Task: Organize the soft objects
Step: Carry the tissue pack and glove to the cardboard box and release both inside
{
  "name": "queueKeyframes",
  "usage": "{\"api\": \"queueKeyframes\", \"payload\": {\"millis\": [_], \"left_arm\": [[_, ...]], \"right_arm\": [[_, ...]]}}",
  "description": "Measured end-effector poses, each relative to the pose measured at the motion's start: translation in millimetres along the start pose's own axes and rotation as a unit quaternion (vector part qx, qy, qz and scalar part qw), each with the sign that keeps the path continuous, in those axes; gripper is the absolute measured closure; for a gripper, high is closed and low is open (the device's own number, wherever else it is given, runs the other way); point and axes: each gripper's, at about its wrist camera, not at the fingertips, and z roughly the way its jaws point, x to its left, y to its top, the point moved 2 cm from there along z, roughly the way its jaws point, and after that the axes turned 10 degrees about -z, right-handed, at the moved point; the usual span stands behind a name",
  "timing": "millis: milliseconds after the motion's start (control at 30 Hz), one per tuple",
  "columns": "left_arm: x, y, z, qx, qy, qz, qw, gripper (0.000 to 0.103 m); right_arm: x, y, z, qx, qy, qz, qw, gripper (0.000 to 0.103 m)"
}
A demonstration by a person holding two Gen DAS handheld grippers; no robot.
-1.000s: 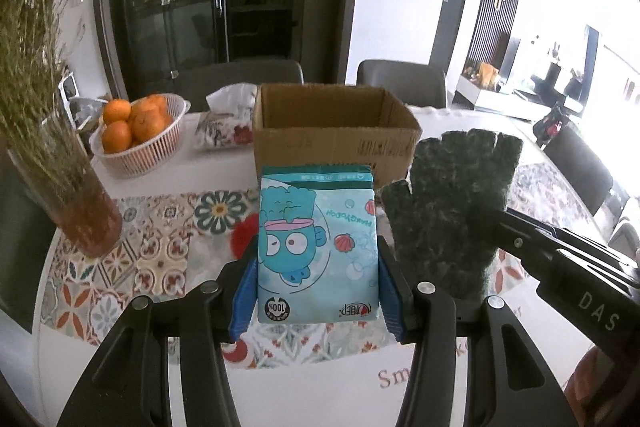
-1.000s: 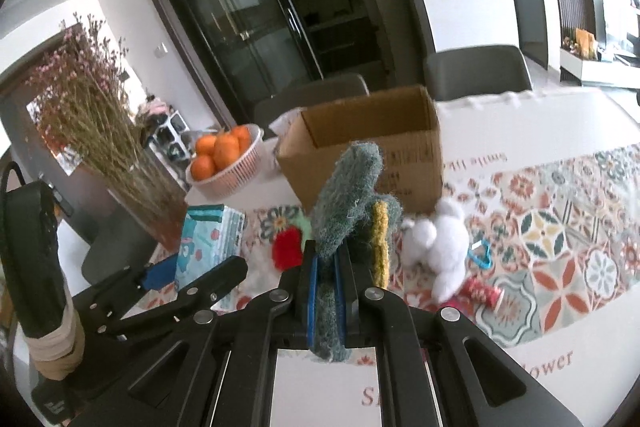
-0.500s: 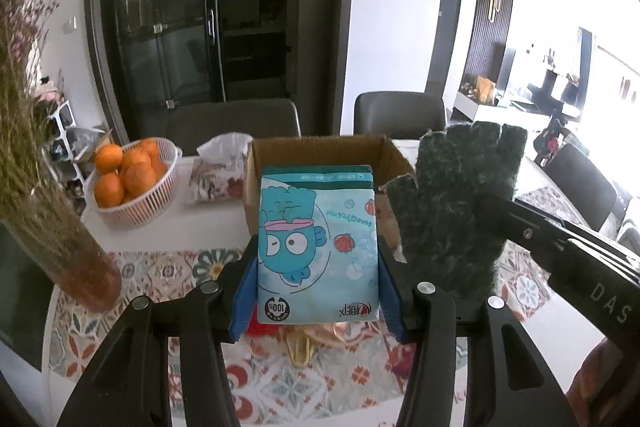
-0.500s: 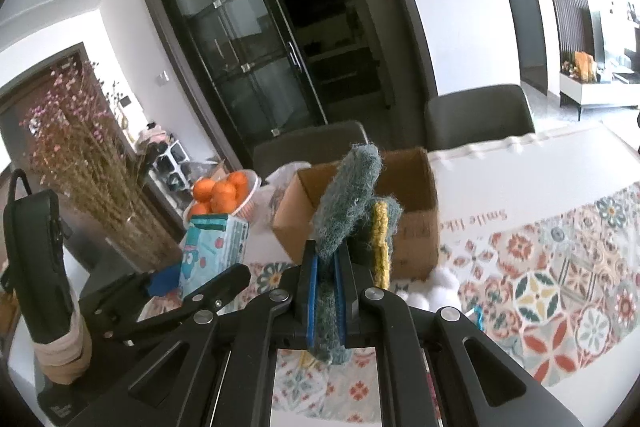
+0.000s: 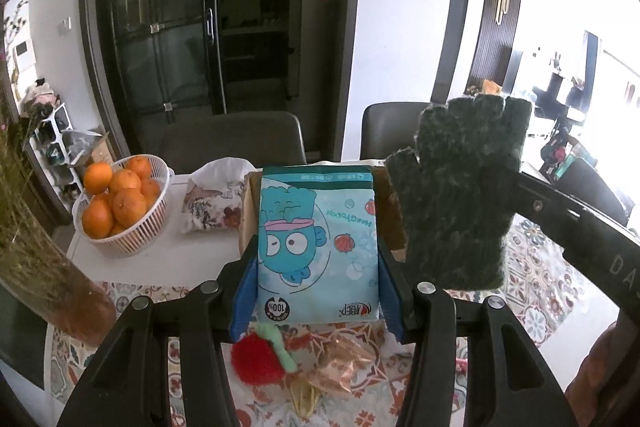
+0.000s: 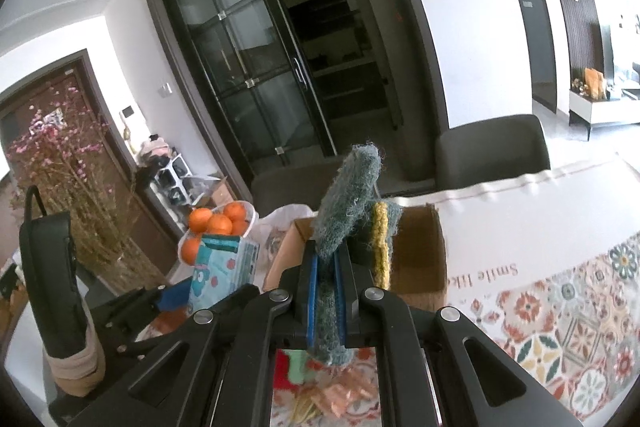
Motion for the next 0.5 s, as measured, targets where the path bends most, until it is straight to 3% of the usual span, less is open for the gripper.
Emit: {"api": "queueKeyframes", "payload": {"millis": [500], "left_arm": [[8.8, 28.5, 84.5, 0.057, 0.0, -0.004, 0.9984, 0.051]], "right_arm": [[-31.7, 13.7, 88.2, 0.059, 0.018, 0.014, 0.998, 0.094]]}}
